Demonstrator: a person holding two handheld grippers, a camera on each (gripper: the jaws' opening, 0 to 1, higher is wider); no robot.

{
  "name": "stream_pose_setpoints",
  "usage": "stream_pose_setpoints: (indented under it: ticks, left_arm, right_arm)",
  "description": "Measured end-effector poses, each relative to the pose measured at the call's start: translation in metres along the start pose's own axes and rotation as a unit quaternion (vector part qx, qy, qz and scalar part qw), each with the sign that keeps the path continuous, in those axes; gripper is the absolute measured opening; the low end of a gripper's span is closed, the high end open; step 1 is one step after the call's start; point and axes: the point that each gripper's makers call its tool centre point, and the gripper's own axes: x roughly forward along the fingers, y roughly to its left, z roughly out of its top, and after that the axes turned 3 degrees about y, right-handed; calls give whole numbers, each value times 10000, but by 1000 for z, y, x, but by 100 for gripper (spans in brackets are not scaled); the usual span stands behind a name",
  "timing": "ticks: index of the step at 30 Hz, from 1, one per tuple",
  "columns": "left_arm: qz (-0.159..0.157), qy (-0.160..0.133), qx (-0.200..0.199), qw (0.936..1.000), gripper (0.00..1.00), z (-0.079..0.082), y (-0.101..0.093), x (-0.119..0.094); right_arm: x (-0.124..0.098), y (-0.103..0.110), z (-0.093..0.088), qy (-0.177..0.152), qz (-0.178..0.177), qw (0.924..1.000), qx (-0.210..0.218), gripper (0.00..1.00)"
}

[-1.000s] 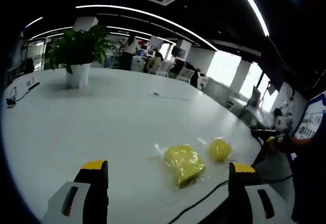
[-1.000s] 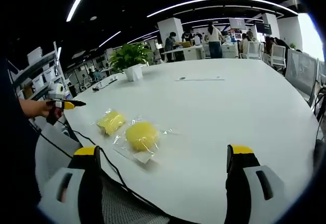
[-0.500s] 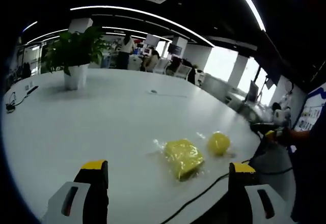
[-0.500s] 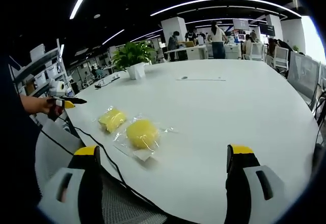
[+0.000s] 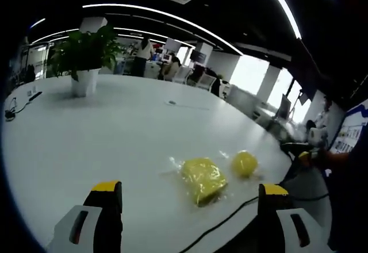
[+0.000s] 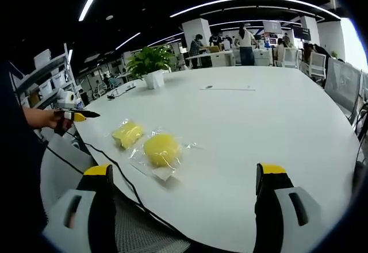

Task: Compare the silicone blocks by pressing each to a similar depth, holding the contact briefly, and releasing to observe deformation and rebound differences across the visible hardness samples.

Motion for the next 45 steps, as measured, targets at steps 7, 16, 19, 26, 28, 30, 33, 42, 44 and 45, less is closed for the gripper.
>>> stream_pose_setpoints:
  ticks: [7, 16, 19, 26, 28, 30, 33, 42, 44, 45]
  left_arm:
    - [-40, 115, 43, 9999, 100, -5, -3, 0]
    - [-46, 154, 34, 9999, 100, -6, 0, -2]
    - [-53, 159, 32, 9999, 100, -6, 0, -2]
    - [-64, 70, -232, 9997, 100, -1, 3, -2]
    - [-73, 53, -254, 9996, 100, 1, 4, -1]
    - [-78, 61, -235, 9997, 100, 2, 3, 0]
    - [-80, 91, -218, 9997, 100, 3, 3, 2]
    - [10, 432, -333, 9985, 100, -3, 7, 11]
    - [27, 440, -353, 9984, 100, 0, 7, 12]
    - [48, 464, -354, 9983, 100, 0, 7, 14]
  right_arm:
    - [-2, -1, -2, 42, 5, 10000, 52, 96]
    - [-1, 0, 1, 40, -1, 10000, 72, 96]
    - [-1, 0, -1, 60, -4, 10000, 73, 96]
    - [0, 2, 2, 52, 6, 9999, 123, 96]
    - [0, 3, 1, 79, -8, 9999, 107, 96]
    - [-1, 3, 0, 80, -2, 9999, 119, 96]
    - [-2, 2, -3, 90, -23, 9999, 139, 96]
    - [-3, 2, -5, 55, -47, 9998, 205, 96]
    - [-3, 3, -5, 54, -43, 9998, 203, 96]
    - [-3, 3, -5, 49, -40, 9998, 209, 96]
